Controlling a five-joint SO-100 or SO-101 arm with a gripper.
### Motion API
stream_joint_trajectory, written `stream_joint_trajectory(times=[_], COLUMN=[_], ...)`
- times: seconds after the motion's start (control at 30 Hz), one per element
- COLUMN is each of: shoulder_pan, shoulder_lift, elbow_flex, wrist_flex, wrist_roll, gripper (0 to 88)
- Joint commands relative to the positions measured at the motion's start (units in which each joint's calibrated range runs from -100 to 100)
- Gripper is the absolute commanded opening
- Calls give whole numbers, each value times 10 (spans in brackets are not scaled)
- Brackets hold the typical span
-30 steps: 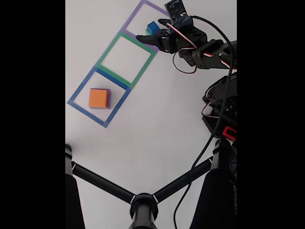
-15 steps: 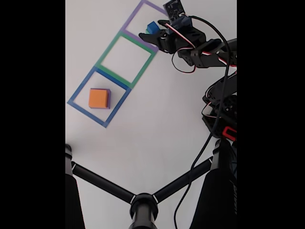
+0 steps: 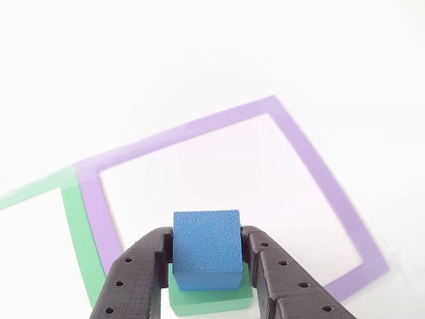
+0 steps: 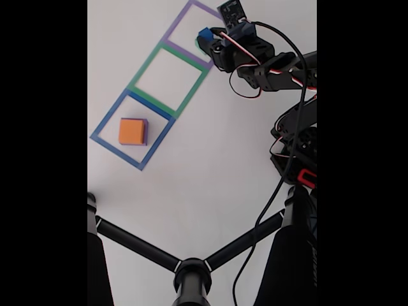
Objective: Tower of hanoi
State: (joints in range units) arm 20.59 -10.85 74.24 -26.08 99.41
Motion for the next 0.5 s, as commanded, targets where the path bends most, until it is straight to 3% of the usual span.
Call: stream_joint_trajectory(times=[0.0,0.3,0.47], shoulder_pan=[-9,-20,-38], shoulder_lift=[-3,-24,-136], elbow_flex=[-25,-30,-60], wrist_flex=[-14,8,170], wrist_roll=[6,6,6], gripper=[56,51,51])
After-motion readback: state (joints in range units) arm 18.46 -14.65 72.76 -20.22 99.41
